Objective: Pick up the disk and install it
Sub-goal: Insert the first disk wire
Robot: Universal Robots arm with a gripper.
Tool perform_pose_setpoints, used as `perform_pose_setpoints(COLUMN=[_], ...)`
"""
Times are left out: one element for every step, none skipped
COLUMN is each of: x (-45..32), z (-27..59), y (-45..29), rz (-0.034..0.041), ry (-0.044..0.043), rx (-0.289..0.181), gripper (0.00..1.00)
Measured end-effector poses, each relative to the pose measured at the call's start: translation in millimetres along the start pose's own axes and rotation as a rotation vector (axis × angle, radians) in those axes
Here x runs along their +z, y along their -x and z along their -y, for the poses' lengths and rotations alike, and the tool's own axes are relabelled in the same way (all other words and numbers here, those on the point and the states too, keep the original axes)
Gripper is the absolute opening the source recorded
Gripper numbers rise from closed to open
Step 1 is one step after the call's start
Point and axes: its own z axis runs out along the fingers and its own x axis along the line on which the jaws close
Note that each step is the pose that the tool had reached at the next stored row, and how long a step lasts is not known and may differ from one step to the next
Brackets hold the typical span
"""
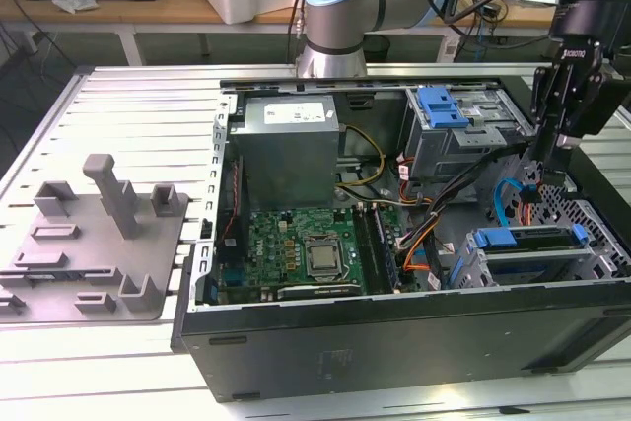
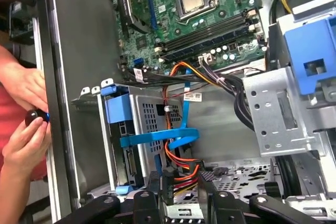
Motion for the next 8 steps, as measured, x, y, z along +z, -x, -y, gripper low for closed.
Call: perform_pose_setpoints(x=[0.0, 0.2, 0.3, 0.5, 0.9, 2.2, 3.2, 4.2], z=[0.8, 1.6, 1.9, 2.4, 2.6, 2.6, 2.7, 2.8], y=[0.3, 0.6, 0.8, 1.1, 1.5, 2.4, 2.9, 3.5], rz=[-0.0042, -0.0121, -0.0208, -0.0407, -0.0576, -0.066, -0.069, -0.0713], ry=[0.0011, 0.0014, 0.0008, -0.0001, -0.0006, -0.0018, -0.0022, -0.0027], rx=[0.004, 0.008, 0.009, 0.011, 0.012, 0.013, 0.014, 0.014], gripper=[0.42, 0.42, 0.42, 0.42, 0.42, 0.42, 0.42, 0.42])
